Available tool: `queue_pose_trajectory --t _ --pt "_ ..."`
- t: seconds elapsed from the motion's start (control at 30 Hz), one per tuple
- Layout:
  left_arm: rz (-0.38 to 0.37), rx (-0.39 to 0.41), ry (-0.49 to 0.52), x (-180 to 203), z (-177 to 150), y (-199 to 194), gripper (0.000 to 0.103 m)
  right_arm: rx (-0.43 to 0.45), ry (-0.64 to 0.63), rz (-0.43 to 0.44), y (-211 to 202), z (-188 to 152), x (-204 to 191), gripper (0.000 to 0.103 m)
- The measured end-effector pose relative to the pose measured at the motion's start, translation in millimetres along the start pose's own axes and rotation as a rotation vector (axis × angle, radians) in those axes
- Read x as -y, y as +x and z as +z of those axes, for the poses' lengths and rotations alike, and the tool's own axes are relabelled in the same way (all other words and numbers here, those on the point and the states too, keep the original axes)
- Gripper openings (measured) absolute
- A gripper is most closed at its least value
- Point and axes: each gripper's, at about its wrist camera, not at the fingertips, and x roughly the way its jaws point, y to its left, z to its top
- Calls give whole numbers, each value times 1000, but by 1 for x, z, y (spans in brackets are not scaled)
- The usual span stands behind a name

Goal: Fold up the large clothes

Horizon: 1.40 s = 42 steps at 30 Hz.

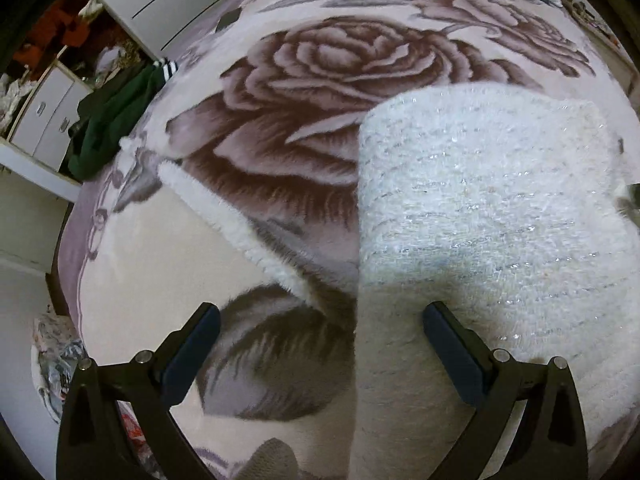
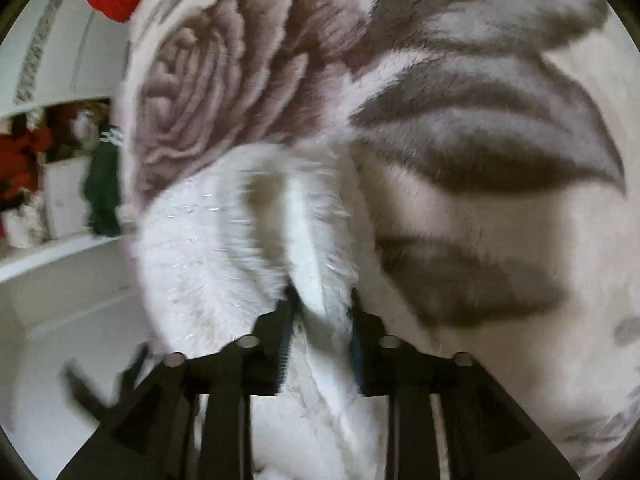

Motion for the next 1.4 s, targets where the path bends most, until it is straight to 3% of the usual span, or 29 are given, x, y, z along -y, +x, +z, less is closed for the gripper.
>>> queue_pose_trajectory --t 0.07,0.13,0.2,0.27,0.3,0.33,0.37,0.43,0.57,0.67,0.8,0.93,1.0,1.1,1.2,1.27,1.3,1.37,1.4 --pt "-9 -5 -18 -4 -3 2 103 -1 6 65 -20 -22 12 72" --pt "-6 -6 -23 -4 -4 1 103 -45 19 64 -21 -45 23 76" --pt "7 -3 -20 -2 -4 0 103 -147 34 50 -1 -71 30 76" --pt "32 8 -3 2 -4 -3 103 -191 32 106 20 -93 30 76" --pt "55 12 11 4 -4 -5 103 -185 23 141 28 -100 27 73" --pt "70 14 23 5 -4 -8 103 -173 9 141 31 -106 23 45" --pt "71 12 27 4 -4 -10 103 -156 -22 74 34 -112 15 13" --pt "36 10 15 0 -5 -19 103 -96 -15 49 26 -113 8 13" --pt "-73 34 -18 0 -5 -34 103 84 -74 -4 -47 -116 -13 11" --pt "-49 56 21 17 -2 -32 103 120 -108 -91 -70 -109 -12 11" --pt "-32 32 71 32 -4 -15 103 3 -74 -243 -10 -96 14 11" --pt "-54 36 76 30 -14 -6 103 -9 -95 -351 42 -90 27 11" --pt "-68 35 73 28 -15 -7 103 4 -109 -373 50 -89 26 12" --pt "-47 42 58 22 -12 -22 103 18 -96 -338 43 -92 28 13" --pt "-70 54 15 8 -11 -36 103 -28 -44 -183 18 -95 46 25" --pt "-76 64 -21 -4 -13 -44 103 -47 8 -87 0 -96 57 40" --pt "-71 67 -39 -11 -14 -46 103 -26 3 -85 -7 -97 57 47" --pt "-63 71 -69 -22 -17 -49 103 33 -63 -124 -21 -98 50 77" --pt "-62 71 -87 -28 -19 -48 103 59 -91 -147 -25 -97 48 82"
